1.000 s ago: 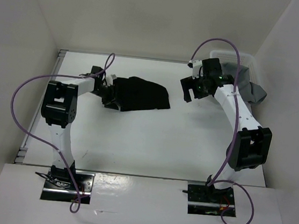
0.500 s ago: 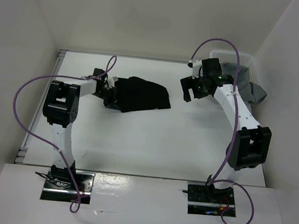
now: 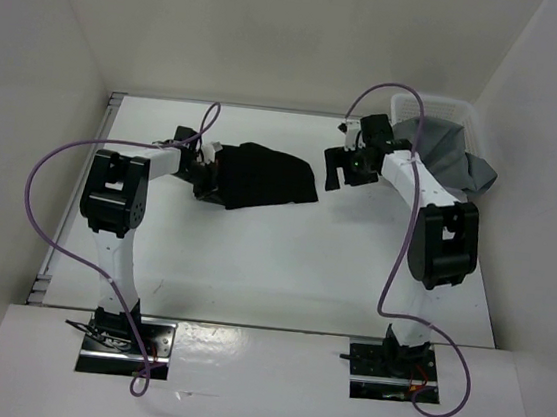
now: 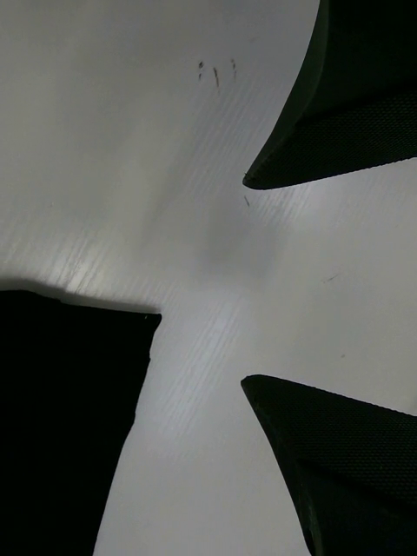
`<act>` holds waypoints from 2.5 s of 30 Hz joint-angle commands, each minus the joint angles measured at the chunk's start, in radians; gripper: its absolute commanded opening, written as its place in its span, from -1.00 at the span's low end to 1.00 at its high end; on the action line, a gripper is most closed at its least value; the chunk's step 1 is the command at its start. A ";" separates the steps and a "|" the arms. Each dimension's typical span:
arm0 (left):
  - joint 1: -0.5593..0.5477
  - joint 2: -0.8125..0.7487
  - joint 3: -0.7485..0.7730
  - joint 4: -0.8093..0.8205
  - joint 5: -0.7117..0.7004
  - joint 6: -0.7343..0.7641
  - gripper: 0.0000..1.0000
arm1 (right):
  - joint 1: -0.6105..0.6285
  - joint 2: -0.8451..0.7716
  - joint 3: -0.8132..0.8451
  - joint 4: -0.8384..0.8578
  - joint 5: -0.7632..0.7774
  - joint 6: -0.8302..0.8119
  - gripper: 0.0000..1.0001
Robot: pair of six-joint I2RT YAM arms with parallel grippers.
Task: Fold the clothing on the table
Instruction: Flatten the skirt out
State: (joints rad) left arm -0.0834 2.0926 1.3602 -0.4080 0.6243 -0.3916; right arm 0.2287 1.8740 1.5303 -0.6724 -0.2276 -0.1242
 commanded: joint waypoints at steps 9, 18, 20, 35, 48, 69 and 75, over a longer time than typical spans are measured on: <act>-0.004 0.012 0.016 -0.043 -0.077 0.086 -1.00 | 0.018 0.112 -0.015 0.166 -0.138 0.055 0.47; -0.004 0.012 0.016 -0.043 -0.077 0.096 -1.00 | 0.038 0.191 -0.035 0.217 -0.156 0.055 0.44; -0.004 0.012 0.016 -0.043 -0.077 0.096 -1.00 | 0.038 0.204 -0.026 0.217 -0.167 0.055 0.42; -0.004 0.012 0.007 -0.043 -0.058 0.105 -1.00 | 0.047 0.300 0.051 0.215 -0.243 0.064 0.31; -0.004 0.021 -0.003 -0.034 -0.049 0.105 -1.00 | 0.077 0.318 0.060 0.197 -0.265 0.055 -0.55; -0.084 -0.155 0.623 -0.514 0.015 0.508 -1.00 | 0.077 -0.032 0.386 -0.048 -0.115 -0.104 -1.00; -0.104 -0.267 0.623 -0.549 -0.021 0.545 -1.00 | 0.077 -0.136 0.455 -0.105 -0.115 -0.153 -1.00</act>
State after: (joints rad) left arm -0.1764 1.8862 1.9640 -0.8841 0.6163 0.0879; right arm 0.2951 1.7981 1.9381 -0.7002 -0.3565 -0.2333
